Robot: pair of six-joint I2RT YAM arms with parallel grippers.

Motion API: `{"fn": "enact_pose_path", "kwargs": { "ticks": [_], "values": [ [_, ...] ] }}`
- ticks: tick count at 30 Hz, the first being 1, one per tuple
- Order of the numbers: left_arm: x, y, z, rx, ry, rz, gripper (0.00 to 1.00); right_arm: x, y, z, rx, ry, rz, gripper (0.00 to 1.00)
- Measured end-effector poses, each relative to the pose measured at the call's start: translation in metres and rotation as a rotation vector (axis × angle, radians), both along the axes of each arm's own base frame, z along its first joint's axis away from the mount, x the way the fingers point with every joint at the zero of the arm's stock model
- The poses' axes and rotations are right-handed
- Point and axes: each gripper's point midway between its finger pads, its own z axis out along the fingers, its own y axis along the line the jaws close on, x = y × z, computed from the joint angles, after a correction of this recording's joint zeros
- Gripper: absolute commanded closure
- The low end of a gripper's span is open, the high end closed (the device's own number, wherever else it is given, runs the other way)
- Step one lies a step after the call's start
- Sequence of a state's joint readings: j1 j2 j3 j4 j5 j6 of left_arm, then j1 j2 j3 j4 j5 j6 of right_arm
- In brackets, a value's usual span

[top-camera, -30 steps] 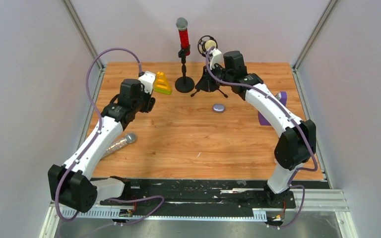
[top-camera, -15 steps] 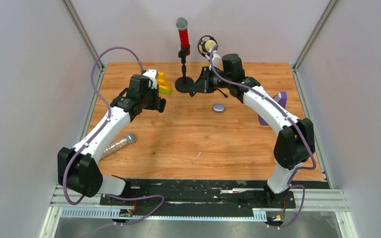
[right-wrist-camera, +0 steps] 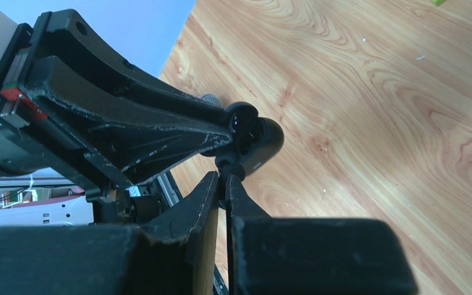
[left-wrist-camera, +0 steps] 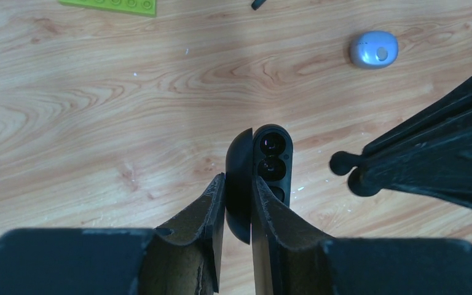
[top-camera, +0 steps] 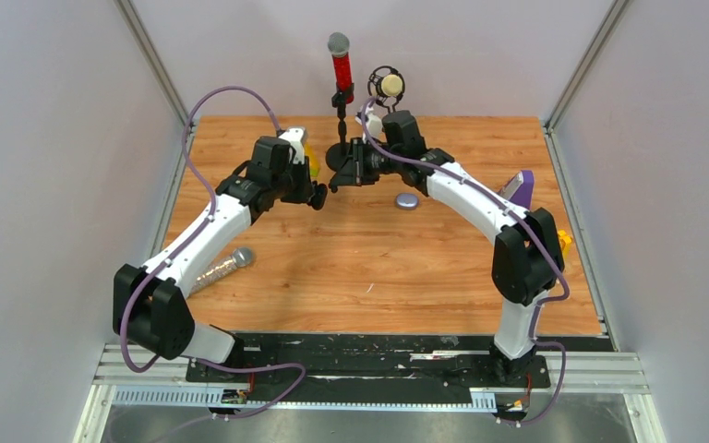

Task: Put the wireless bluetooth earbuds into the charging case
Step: Place the earbud in the charging case.

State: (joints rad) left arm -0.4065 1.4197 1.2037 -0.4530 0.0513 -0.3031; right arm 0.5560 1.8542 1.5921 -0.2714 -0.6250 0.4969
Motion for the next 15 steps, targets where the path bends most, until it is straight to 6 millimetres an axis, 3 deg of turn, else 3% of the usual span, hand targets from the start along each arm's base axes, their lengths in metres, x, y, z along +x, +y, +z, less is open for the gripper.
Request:
{"fn": "enact_pose_path", "kwargs": {
  "ticks": [10,15],
  "values": [
    [0.000,-0.001,-0.002,-0.015,0.011,0.035,0.73,0.017,0.023,0.009,0.001,-0.031,-0.002,1.00],
    [0.000,0.000,-0.004,-0.015,0.013,0.048,0.73,0.023,0.029,0.002,-0.004,-0.016,0.000,1.00]
  ]
}}
